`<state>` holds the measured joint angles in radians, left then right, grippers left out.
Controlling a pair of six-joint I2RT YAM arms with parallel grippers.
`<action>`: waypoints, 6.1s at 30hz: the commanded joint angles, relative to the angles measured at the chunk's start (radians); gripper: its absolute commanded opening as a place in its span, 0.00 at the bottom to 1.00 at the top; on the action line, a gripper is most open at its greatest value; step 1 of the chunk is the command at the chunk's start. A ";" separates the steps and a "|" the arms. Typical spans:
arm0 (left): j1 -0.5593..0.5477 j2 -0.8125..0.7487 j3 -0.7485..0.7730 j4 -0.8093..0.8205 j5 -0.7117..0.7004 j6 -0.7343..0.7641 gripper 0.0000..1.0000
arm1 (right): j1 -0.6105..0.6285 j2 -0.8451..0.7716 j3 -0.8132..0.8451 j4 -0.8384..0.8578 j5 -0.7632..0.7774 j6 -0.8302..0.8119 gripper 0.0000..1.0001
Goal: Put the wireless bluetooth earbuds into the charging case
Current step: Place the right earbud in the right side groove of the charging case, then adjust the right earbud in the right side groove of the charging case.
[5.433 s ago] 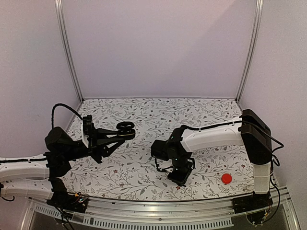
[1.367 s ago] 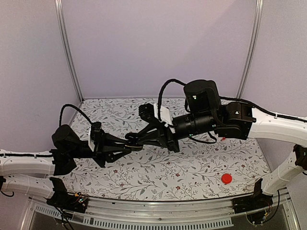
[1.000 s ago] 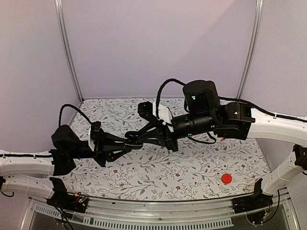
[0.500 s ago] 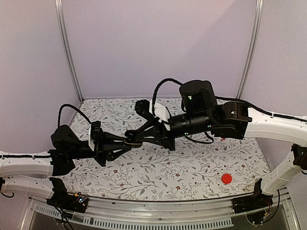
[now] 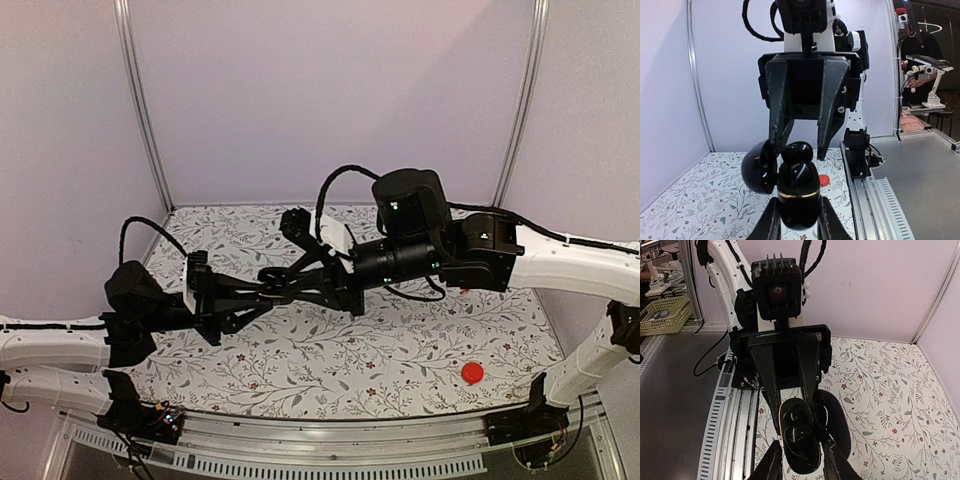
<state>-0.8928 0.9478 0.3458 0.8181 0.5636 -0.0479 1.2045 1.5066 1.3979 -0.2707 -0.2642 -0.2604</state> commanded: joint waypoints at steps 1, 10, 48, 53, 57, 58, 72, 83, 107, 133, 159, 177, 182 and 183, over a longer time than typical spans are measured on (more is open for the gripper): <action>-0.015 -0.012 0.002 0.036 0.007 0.014 0.12 | 0.004 0.018 0.013 -0.006 0.020 0.006 0.30; -0.014 -0.006 0.008 0.022 -0.008 0.014 0.12 | 0.004 0.017 0.036 -0.025 0.029 0.006 0.34; -0.015 0.067 0.064 -0.100 -0.053 0.020 0.12 | 0.080 0.088 0.273 -0.440 0.244 -0.073 0.33; -0.016 0.070 0.068 -0.105 -0.054 0.020 0.12 | 0.089 0.083 0.291 -0.453 0.285 -0.079 0.32; -0.017 0.069 0.067 -0.108 -0.060 0.021 0.12 | 0.106 0.109 0.314 -0.453 0.345 -0.086 0.28; -0.017 0.069 0.067 -0.108 -0.059 0.022 0.12 | 0.109 0.112 0.318 -0.451 0.356 -0.086 0.27; -0.017 0.065 0.067 -0.111 -0.065 0.020 0.12 | 0.163 0.162 0.365 -0.452 0.451 -0.108 0.23; -0.019 0.059 0.067 -0.111 -0.067 0.019 0.12 | 0.171 0.175 0.352 -0.441 0.512 -0.115 0.21; -0.018 0.021 0.044 -0.068 -0.093 0.009 0.12 | 0.171 0.131 0.283 -0.390 0.569 -0.106 0.11; -0.020 0.017 0.047 -0.089 -0.090 0.026 0.12 | 0.165 0.160 0.305 -0.401 0.563 -0.106 0.22; -0.032 0.010 0.043 -0.093 -0.129 0.029 0.11 | 0.161 0.165 0.292 -0.368 0.612 -0.097 0.13; -0.025 -0.038 0.010 -0.013 -0.147 0.011 0.11 | 0.100 0.055 0.208 -0.249 0.489 -0.007 0.12; -0.025 -0.035 0.012 -0.016 -0.141 0.012 0.11 | 0.094 0.056 0.201 -0.245 0.472 0.003 0.11; -0.025 -0.036 0.010 -0.016 -0.139 0.013 0.11 | 0.093 0.056 0.199 -0.245 0.466 0.004 0.11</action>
<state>-0.9096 0.9279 0.3645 0.7532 0.4160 -0.0303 1.3193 1.5925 1.6154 -0.5213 0.2031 -0.2764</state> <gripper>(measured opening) 0.195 0.116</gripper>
